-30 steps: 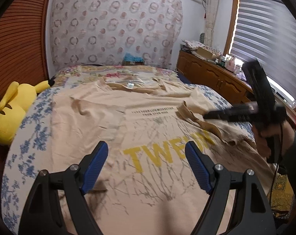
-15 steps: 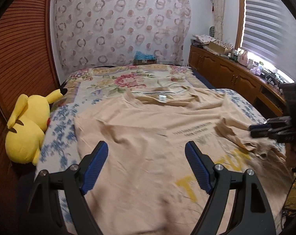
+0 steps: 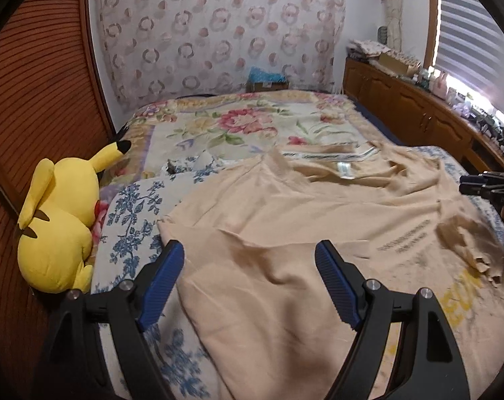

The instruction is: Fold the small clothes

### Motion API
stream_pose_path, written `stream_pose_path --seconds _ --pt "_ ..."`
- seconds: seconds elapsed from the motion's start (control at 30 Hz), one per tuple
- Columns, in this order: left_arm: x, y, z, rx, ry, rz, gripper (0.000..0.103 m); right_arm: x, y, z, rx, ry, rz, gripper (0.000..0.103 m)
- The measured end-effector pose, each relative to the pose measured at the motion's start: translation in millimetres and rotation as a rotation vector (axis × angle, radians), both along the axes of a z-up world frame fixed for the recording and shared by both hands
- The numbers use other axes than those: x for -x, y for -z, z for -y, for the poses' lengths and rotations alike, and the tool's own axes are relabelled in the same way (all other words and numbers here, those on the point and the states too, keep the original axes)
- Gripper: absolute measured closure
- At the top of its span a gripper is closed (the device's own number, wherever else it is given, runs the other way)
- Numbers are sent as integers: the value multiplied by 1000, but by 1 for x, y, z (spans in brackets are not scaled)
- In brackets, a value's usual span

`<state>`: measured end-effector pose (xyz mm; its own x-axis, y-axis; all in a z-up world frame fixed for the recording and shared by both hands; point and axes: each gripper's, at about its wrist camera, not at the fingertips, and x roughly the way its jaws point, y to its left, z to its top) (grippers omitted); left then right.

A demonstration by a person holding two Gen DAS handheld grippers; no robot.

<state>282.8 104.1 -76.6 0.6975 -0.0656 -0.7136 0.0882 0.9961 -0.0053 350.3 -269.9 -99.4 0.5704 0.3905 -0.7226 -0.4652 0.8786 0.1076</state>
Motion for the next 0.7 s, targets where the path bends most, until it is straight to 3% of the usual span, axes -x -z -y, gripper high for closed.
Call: stream_pose_path --seconds 0.33,0.7 --pt "-35 28 -25 -54 -15 -80 21 -38 18 4 51 53 -9 53" --pt "-49 37 -57 -1 -47 -115 21 -45 20 1 96 65 30 44"
